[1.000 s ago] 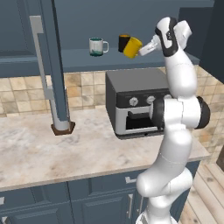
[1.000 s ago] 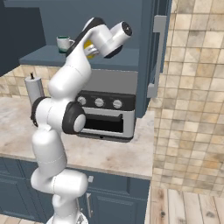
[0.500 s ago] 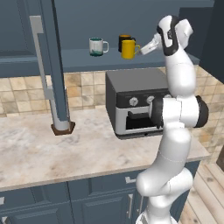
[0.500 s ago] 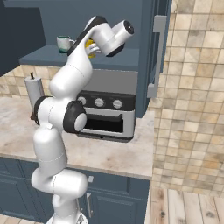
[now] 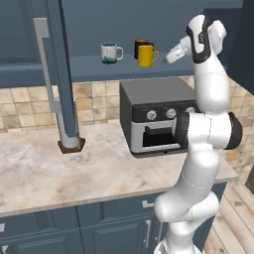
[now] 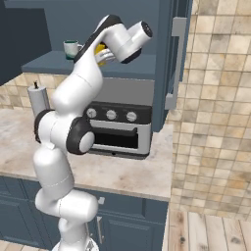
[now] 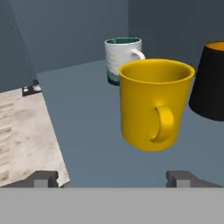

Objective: Pick the mug on the counter and place it in the cabinet with the handle facing the right, like the mugs already inside.

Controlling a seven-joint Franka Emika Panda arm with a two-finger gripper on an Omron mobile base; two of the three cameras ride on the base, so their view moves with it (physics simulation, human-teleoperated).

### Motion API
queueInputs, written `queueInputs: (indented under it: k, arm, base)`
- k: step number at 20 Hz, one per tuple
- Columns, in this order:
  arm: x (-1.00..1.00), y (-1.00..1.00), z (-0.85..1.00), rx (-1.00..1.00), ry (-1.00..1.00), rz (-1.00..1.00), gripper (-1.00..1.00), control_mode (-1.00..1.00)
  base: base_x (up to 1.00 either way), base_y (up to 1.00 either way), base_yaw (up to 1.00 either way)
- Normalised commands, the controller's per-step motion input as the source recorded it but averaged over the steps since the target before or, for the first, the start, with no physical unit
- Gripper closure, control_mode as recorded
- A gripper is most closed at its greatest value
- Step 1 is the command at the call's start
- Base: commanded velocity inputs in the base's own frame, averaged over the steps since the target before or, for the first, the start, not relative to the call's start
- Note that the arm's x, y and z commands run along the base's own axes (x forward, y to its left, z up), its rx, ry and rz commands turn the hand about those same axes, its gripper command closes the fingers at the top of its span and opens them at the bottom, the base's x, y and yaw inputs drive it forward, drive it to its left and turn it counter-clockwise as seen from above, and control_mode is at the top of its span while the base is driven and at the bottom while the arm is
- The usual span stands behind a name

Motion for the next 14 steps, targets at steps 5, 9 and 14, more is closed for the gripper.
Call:
queueInputs:
  k: [5,9,14]
  arm:
    - [-0.5,0.0,0.0,0.0,-0.01,0.1,-1.0,-1.0]
    - [-0.56,0.11,0.0,0.0,-0.02,0.05,-1.0,-1.0]
    - [-0.68,0.27,-0.03,0.0,-0.04,0.0,-1.0,-1.0]
  base:
    - [0.0,0.0,0.0]
    - [0.0,0.0,0.0]
    - [0.0,0.0,0.0]
